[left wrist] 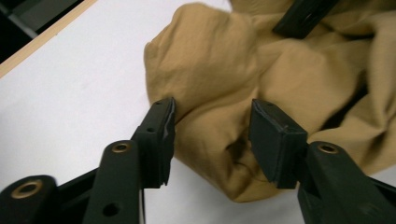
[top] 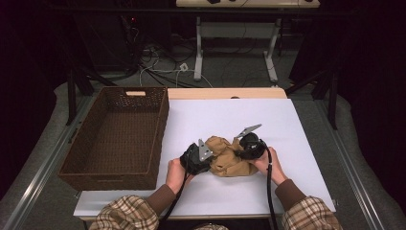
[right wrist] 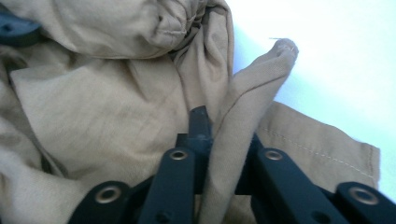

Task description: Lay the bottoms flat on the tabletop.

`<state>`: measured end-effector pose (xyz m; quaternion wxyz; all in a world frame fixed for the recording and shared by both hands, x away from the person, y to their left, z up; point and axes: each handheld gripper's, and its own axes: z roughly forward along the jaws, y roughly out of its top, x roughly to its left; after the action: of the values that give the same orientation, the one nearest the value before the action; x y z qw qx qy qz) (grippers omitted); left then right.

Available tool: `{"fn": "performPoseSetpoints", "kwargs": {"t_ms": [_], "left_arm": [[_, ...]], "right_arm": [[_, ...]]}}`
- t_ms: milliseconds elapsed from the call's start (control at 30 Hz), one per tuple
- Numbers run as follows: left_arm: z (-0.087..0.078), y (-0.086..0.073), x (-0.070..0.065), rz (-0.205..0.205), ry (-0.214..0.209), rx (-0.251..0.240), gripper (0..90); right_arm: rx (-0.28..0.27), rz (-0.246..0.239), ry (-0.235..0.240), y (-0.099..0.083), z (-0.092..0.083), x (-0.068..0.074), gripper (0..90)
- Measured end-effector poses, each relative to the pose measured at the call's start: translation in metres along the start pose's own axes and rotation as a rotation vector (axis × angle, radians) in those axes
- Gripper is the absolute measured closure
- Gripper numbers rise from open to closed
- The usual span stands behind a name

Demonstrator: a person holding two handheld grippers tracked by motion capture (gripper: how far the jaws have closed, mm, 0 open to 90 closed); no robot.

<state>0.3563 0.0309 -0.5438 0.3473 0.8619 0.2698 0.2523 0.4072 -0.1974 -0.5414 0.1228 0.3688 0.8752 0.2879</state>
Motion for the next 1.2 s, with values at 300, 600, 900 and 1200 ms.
{"fn": "performPoseSetpoints", "kwargs": {"t_ms": [300,600,900,1200], "left_arm": [[0.006,-0.004,0.011,-0.040,0.016,-0.008,61.4],[0.006,-0.002,0.013,-0.067,0.015,-0.012,55.3],[-0.002,0.000,0.010,-0.055,-0.012,-0.012,40.0],[0.004,0.004,0.004,-0.020,-0.005,-0.001,43.3]], "right_arm": [[0.013,-0.019,-0.029,-0.001,-0.011,0.005,85.8],[0.043,-0.018,-0.035,-0.009,-0.024,0.007,81.2],[-0.029,-0.008,-0.042,-0.007,-0.026,0.004,63.4],[-0.047,0.001,-0.072,0.004,-0.012,0.002,63.2]]}}
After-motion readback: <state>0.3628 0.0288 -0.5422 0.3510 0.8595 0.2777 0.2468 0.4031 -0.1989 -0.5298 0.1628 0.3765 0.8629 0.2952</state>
